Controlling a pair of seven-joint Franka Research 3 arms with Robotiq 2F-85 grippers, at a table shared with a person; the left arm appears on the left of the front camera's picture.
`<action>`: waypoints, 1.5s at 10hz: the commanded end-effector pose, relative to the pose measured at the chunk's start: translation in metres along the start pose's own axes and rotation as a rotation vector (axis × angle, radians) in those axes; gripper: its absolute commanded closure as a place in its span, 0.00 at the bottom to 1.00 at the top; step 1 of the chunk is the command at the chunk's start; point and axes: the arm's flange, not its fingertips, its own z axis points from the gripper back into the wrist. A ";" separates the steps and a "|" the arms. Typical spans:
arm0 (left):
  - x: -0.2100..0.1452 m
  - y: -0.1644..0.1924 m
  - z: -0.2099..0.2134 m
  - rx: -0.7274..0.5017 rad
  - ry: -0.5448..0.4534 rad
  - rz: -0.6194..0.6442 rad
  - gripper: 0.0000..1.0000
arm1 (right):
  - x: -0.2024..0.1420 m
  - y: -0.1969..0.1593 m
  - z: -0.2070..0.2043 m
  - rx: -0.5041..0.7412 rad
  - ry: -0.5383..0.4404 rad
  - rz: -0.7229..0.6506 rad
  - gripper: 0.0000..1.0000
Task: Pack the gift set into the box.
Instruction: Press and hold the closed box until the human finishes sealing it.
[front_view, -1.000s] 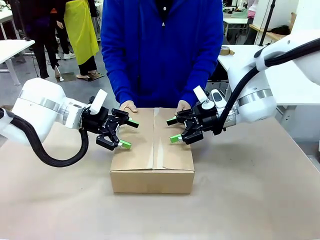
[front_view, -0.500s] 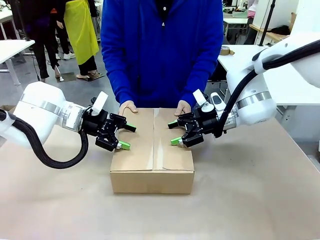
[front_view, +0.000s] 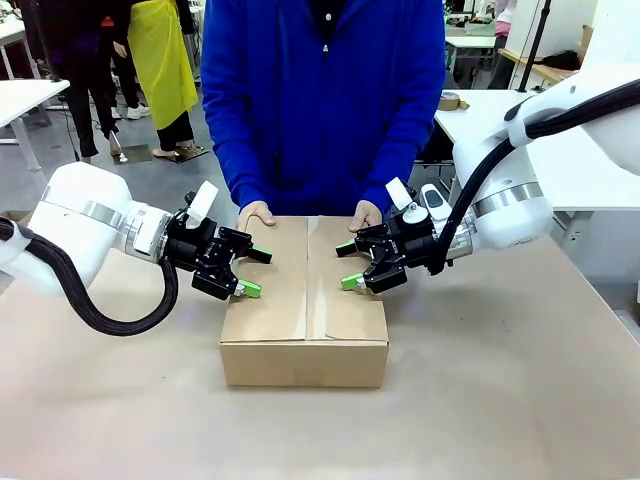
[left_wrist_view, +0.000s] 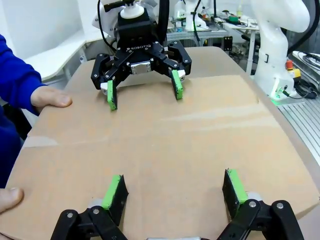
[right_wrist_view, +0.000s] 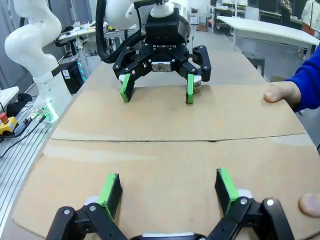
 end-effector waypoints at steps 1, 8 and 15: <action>-0.002 -0.001 0.000 -0.004 -0.004 -0.008 0.00 | -0.002 0.000 0.000 0.001 0.001 0.003 0.00; -0.002 -0.001 0.000 -0.004 -0.004 -0.008 0.00 | -0.002 0.000 0.000 0.001 0.001 0.003 0.00; -0.002 -0.001 0.000 -0.004 -0.004 -0.008 0.00 | -0.002 0.000 0.000 0.001 0.001 0.003 0.00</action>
